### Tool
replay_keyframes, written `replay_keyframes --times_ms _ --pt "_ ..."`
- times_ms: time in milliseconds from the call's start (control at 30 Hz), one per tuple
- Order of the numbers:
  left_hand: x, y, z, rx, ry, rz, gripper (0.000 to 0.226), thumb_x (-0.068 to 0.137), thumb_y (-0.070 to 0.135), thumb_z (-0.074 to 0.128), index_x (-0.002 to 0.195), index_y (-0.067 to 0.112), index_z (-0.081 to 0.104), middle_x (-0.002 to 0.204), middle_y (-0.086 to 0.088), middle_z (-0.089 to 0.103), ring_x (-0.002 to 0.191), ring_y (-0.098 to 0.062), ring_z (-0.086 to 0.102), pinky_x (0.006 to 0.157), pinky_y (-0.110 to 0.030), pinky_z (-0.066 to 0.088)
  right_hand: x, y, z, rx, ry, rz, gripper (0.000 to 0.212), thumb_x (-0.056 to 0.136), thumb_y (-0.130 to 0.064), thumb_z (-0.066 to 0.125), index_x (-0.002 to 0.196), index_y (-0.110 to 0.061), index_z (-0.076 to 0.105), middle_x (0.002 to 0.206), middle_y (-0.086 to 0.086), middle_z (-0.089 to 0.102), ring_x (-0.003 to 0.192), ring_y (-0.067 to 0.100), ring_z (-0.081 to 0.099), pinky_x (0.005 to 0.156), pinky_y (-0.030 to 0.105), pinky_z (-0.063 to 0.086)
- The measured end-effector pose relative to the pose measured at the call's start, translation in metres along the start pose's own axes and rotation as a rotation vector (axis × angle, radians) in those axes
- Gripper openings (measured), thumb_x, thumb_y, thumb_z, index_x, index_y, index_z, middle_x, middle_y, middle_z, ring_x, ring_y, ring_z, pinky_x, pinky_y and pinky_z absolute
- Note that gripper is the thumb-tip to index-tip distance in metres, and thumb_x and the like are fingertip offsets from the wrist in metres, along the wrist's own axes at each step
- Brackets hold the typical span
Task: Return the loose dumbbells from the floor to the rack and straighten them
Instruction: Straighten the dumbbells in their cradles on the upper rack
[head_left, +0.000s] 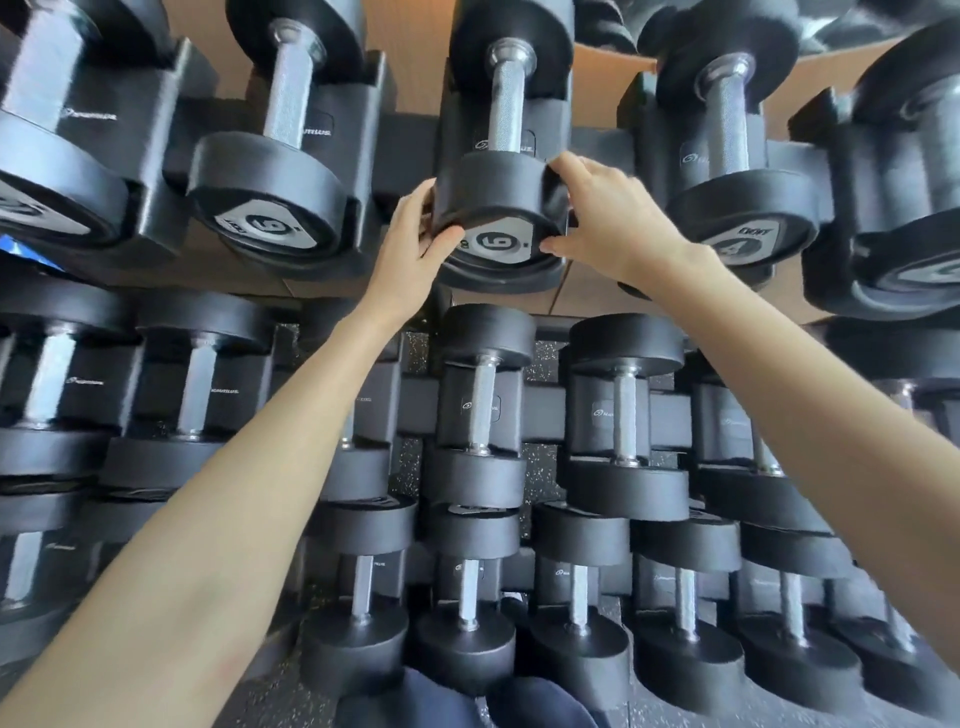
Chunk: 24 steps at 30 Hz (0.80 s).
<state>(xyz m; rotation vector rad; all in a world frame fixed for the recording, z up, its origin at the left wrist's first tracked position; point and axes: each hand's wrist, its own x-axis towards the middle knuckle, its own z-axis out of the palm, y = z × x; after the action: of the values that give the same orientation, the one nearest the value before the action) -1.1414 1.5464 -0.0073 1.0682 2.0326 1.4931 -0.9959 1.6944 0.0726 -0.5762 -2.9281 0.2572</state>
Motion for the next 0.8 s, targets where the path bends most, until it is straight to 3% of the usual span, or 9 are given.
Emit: replay_keyframes --times_ms 100,200,300,467,600,733,800 --pt "0.006 -0.005 -0.016 0.037 -0.073 0.003 0.063 0.079 0.037 0.065 0.131 0.012 0.041 0.136 -0.007 0.048 0.128 -0.018 0.046 0.111 -0.039 0.036 -0.005 -0.014 -0.004 0.044 0.010 -0.001 0.068 0.081 -0.023 0.069 0.137 -0.010 0.033 0.132 0.012 0.045 0.106 0.036 0.053 0.087 0.044 0.040" --pt "0.015 0.007 -0.028 0.114 -0.151 0.013 0.051 0.072 0.028 0.077 0.112 0.019 0.046 0.113 0.002 0.057 0.108 -0.016 0.056 0.101 -0.045 0.044 -0.005 -0.024 -0.007 0.085 0.035 0.041 0.065 0.083 -0.019 0.067 0.138 -0.013 0.033 0.133 0.011 0.043 0.105 0.035 0.053 0.091 0.045 0.039" --pt "0.019 0.016 -0.030 0.196 -0.152 0.060 0.050 0.073 0.019 0.079 0.112 0.013 0.049 0.109 -0.001 0.057 0.103 -0.021 0.057 0.096 -0.043 0.047 -0.008 -0.019 -0.003 0.142 0.041 0.082 0.064 0.082 -0.019 0.067 0.137 -0.015 0.034 0.135 0.009 0.042 0.106 0.034 0.053 0.091 0.042 0.039" --pt "0.024 0.043 -0.031 0.483 -0.156 0.245 0.058 0.075 0.032 0.077 0.121 0.009 0.050 0.120 -0.007 0.055 0.107 -0.022 0.053 0.091 -0.032 0.040 -0.014 -0.004 0.021 0.435 0.084 0.201 0.063 0.081 -0.007 0.066 0.134 -0.008 0.033 0.135 0.013 0.039 0.117 0.034 0.050 0.096 0.051 0.044" --pt "0.032 0.062 -0.036 0.700 -0.176 0.358 0.060 0.074 0.037 0.075 0.120 0.007 0.050 0.119 -0.010 0.056 0.110 -0.029 0.053 0.091 -0.038 0.040 -0.018 -0.009 0.047 0.559 0.162 0.300 0.064 0.081 -0.003 0.064 0.135 -0.004 0.031 0.137 0.014 0.041 0.121 0.026 0.051 0.099 0.045 0.043" --pt "0.024 0.052 -0.028 0.575 -0.099 0.364 0.059 0.073 0.034 0.076 0.121 0.010 0.052 0.117 -0.008 0.056 0.110 -0.025 0.051 0.091 -0.028 0.034 -0.013 0.001 0.033 0.292 0.067 0.268 0.068 0.077 -0.019 0.071 0.134 -0.009 0.034 0.133 0.009 0.050 0.115 0.029 0.055 0.092 0.045 0.045" --pt "0.019 0.039 -0.024 0.464 -0.113 0.337 0.067 0.071 0.027 0.077 0.129 0.013 0.047 0.123 -0.006 0.052 0.116 -0.023 0.047 0.097 -0.027 0.033 -0.009 -0.001 0.017 0.155 0.027 0.181 0.073 0.076 -0.026 0.072 0.136 -0.010 0.033 0.137 0.008 0.045 0.113 0.032 0.053 0.089 0.043 0.045"
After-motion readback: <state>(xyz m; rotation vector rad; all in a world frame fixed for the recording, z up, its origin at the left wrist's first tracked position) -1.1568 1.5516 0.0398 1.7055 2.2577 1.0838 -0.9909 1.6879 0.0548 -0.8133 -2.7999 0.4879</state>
